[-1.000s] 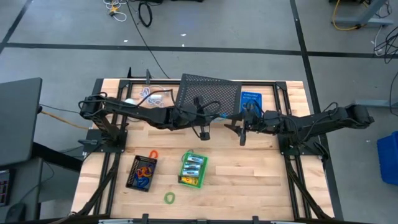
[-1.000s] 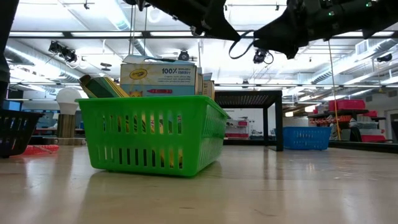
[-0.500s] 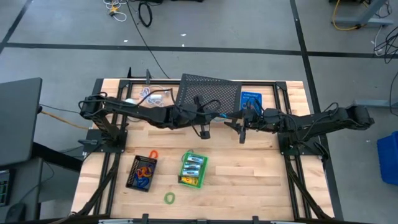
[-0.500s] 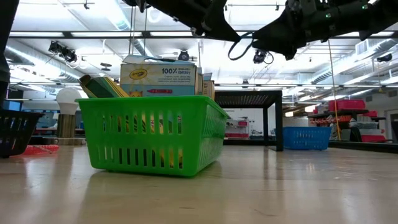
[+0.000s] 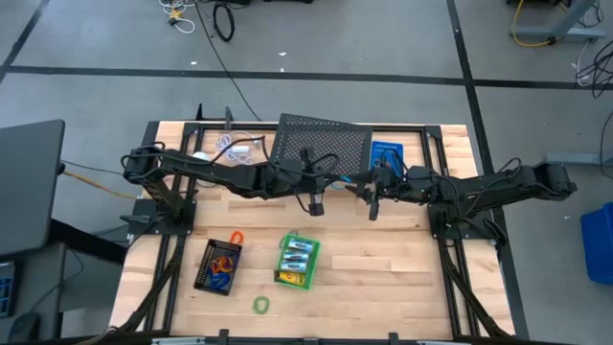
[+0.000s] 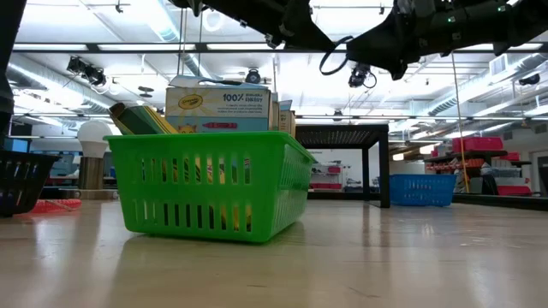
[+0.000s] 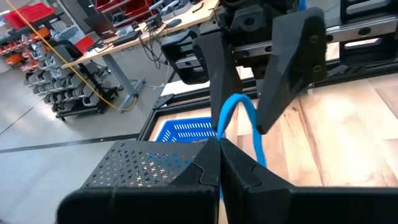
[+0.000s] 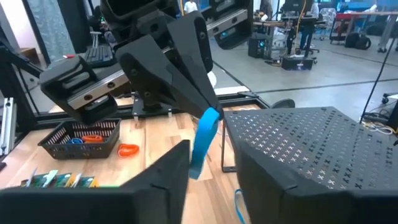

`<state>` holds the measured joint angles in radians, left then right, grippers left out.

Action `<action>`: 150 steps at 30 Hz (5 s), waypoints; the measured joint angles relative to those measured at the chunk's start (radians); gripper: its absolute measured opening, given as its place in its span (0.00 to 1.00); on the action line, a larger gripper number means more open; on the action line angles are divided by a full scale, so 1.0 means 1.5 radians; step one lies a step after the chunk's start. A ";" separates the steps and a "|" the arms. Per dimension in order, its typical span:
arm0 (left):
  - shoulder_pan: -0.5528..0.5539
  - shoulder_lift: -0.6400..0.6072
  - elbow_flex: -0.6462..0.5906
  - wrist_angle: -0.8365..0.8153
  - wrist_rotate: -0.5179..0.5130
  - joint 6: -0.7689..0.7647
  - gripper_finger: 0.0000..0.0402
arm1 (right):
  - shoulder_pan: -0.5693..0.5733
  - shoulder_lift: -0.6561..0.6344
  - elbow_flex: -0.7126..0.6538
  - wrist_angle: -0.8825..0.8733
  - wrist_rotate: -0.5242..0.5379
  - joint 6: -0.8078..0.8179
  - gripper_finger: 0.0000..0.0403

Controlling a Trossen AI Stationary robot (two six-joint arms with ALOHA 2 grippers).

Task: Pick & Place Office Desk Supplies
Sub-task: Put the blue rubberband into the blue bin, then adjust the shelf

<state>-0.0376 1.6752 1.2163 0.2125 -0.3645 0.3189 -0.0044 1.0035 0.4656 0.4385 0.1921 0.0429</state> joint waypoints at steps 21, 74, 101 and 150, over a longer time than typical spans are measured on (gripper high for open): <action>0.000 -0.001 0.000 -0.005 -0.004 0.047 0.08 | 0.000 0.000 0.000 -0.006 0.009 -0.027 0.01; 0.013 -0.245 -0.125 -0.278 0.014 -0.017 0.67 | -0.073 -0.136 0.001 -0.435 0.394 0.045 0.00; 0.013 -0.226 -0.125 -0.269 0.036 -0.028 0.67 | -0.314 0.016 0.001 -0.535 0.168 0.121 0.12; 0.108 0.039 -0.122 -0.379 0.033 0.100 0.62 | -0.066 -0.125 0.000 -0.310 0.245 -0.016 0.42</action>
<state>0.1240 1.7344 1.0339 -0.3565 -0.3143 0.4686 -0.1034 0.8154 0.4660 -0.0257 0.5596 0.0183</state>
